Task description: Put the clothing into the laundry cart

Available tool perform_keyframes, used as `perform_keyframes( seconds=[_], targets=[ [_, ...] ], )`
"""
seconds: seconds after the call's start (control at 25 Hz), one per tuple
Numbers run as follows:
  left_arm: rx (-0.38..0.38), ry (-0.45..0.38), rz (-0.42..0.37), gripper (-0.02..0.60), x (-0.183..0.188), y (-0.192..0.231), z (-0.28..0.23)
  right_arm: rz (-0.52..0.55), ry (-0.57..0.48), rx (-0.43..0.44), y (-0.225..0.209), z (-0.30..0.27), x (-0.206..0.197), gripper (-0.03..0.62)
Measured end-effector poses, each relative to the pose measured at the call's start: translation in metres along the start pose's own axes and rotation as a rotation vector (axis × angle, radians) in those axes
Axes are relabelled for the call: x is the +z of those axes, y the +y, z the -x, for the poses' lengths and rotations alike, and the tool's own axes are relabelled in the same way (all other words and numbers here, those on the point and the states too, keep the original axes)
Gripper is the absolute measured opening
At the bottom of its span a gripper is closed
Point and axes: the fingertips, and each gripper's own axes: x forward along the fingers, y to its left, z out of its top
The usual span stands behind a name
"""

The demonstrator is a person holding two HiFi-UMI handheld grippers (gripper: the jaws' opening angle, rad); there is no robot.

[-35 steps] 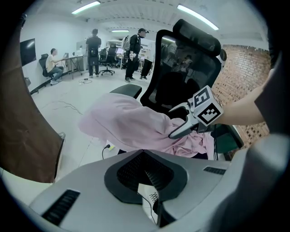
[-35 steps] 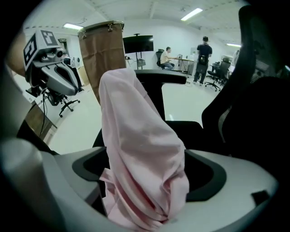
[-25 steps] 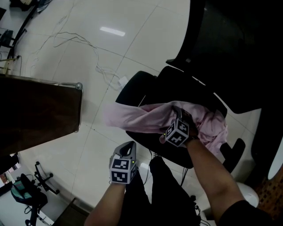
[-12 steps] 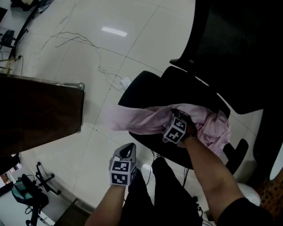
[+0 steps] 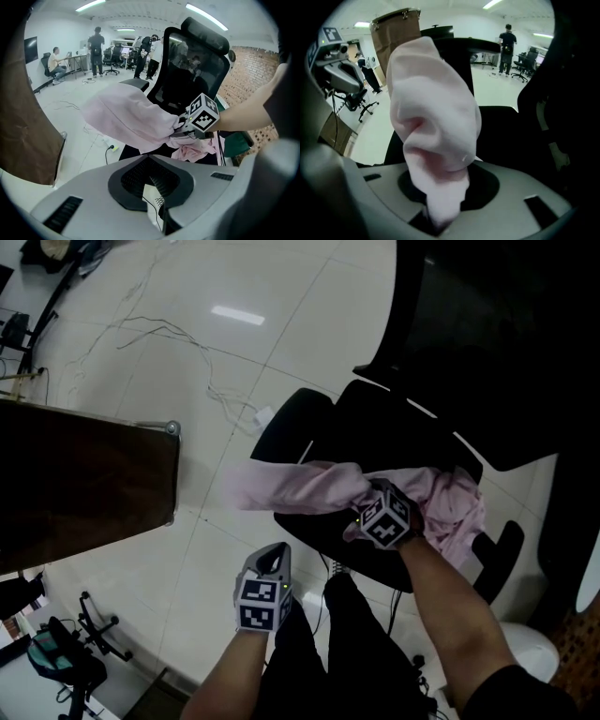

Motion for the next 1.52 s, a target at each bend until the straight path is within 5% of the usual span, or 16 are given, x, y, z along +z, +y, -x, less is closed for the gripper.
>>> perform_keyframes(
  seconds=[0.16, 1.0, 1.52],
  targets=[
    [-0.007, -0.017, -0.01, 0.0, 0.007, -0.003, 0.01, -0.133, -0.081, -0.018, -0.004, 0.031, 0.006, 0.127],
    [-0.005, -0.215, -0.087, 0.0, 0.071, -0.015, 0.117, -0.466, -0.515, -0.073, -0.016, 0.224, 0.065, 0.117],
    [0.015, -0.435, -0.115, 0.0, 0.125, -0.003, 0.227, -0.357, -0.854, -0.063, 0.031, 0.387, 0.202, 0.117]
  ],
)
